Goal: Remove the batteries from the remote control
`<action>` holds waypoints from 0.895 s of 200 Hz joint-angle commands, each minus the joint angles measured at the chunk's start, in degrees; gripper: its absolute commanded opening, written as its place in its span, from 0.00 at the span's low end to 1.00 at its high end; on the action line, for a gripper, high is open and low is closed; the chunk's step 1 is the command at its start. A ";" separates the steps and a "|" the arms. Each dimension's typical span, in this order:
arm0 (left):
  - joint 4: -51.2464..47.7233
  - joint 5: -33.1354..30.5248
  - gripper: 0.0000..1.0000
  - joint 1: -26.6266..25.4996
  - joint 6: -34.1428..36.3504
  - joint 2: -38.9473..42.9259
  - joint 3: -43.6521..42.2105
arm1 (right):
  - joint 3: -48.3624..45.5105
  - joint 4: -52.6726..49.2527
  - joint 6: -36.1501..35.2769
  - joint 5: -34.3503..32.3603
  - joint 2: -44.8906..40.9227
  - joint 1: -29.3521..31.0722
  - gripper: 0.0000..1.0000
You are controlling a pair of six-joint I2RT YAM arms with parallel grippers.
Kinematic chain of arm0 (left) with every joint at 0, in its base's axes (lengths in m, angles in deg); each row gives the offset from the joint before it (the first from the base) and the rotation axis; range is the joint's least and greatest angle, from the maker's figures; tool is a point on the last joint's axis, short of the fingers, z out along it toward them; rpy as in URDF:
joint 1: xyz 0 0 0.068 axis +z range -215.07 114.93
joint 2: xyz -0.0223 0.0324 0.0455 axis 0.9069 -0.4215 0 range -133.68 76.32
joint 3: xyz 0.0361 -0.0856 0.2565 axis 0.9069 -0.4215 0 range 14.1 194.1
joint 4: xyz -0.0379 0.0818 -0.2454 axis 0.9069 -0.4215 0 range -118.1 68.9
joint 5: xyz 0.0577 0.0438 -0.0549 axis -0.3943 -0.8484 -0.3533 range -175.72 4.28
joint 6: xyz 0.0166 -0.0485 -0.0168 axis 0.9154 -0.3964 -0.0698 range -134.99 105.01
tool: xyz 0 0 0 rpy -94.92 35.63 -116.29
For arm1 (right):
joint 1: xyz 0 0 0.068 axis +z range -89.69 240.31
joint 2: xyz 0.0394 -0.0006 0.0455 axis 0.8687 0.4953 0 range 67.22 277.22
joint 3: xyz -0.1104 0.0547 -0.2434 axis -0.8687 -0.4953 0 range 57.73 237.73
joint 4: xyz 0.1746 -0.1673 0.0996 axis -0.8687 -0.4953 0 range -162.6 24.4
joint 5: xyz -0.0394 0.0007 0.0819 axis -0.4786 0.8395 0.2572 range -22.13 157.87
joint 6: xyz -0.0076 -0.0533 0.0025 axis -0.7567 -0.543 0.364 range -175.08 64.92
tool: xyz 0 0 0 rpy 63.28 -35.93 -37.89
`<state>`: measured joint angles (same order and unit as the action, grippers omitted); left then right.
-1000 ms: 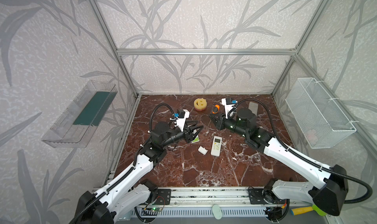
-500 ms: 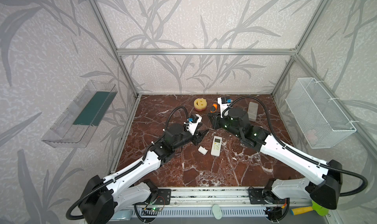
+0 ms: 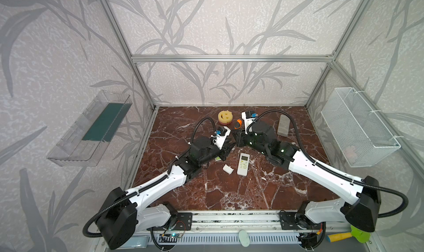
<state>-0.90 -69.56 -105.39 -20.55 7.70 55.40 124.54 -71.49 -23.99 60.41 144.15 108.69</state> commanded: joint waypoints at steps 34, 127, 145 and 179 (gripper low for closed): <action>2.12 1.46 0.00 0.04 1.23 1.06 1.53 | 0.82 1.35 0.39 0.84 -1.18 0.18 0.11; 0.44 11.71 0.00 2.03 -1.03 4.94 0.13 | -2.28 8.14 2.09 30.06 -4.00 -10.42 0.69; -0.46 11.30 0.00 2.03 -0.69 5.21 0.36 | -1.27 7.41 2.60 31.49 -3.00 -10.38 0.64; -2.41 10.11 0.00 2.06 0.60 5.69 0.69 | -0.98 7.01 3.50 32.52 -1.69 -10.19 0.26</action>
<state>-2.08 -59.86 -103.62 -21.19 11.74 55.42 121.87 -65.09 -21.26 90.46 141.72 98.46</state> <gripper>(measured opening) 0.054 0.388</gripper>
